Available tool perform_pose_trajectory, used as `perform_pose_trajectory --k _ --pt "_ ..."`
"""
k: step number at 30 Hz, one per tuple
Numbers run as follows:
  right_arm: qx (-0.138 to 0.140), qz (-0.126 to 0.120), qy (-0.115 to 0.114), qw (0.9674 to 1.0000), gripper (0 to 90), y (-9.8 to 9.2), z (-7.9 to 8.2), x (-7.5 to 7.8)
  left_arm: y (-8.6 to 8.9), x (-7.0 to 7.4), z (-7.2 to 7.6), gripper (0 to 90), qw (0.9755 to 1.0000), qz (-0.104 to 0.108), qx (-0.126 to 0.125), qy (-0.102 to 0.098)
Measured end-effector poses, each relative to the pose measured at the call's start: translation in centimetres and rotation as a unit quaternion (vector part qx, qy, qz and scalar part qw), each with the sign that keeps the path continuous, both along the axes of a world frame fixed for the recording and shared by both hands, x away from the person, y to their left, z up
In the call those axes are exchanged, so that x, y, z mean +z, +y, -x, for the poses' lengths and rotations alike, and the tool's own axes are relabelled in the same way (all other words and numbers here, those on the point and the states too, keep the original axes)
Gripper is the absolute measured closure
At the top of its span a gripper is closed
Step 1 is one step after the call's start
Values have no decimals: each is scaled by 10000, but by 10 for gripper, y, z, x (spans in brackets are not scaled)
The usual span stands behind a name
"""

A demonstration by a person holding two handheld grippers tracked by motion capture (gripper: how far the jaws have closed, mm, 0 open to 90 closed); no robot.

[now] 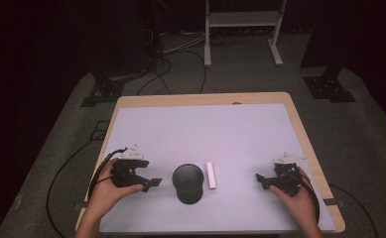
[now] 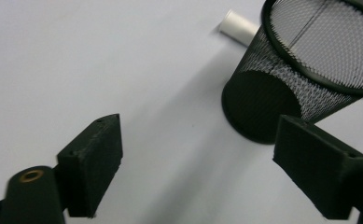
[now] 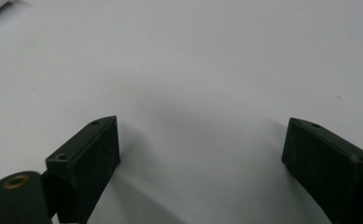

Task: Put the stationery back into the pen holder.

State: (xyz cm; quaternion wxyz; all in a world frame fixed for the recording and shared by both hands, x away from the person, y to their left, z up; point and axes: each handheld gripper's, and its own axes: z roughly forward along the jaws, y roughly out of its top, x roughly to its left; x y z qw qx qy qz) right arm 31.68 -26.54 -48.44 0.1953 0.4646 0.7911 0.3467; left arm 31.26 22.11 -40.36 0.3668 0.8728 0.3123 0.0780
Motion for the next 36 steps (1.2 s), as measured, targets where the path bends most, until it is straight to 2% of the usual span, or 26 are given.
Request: perform_pose_trajectory --k 4,6,11,16,19,23,25,30,34,36 --pt "2 4 -4 10000 102 0 0 0 4 -12 0 145 9997 -186 149 -81" --pt "0 4 -3 10000 102 0 0 0 5 -18 0 123 9995 -244 203 -53" --pt "-2 11 -3 10000 102 0 0 0 11 -28 -3 110 9993 -218 300 -98" --pt "-4 14 -3 10000 102 0 0 0 12 -38 -5 104 9990 -284 283 -197" --pt "-4 7 -2 10000 102 0 0 0 12 -47 -5 103 9989 -338 257 -189" --pt "-4 16 -4 10000 101 0 0 0 10 -61 -2 103 9983 -483 243 -199" --pt "-4 14 -3 10000 101 0 0 0 7 -66 -3 93 9972 -660 257 -234" --pt "-3 11 -1 10000 101 0 0 0 7 -67 -5 60 9972 -609 355 -239" --pt "-1 18 3 10000 104 0 0 0 12 -72 -3 53 9979 -373 337 -403" --pt "-23 27 3 10000 124 1 1 1 13 -72 -3 45 9979 -379 320 -420"
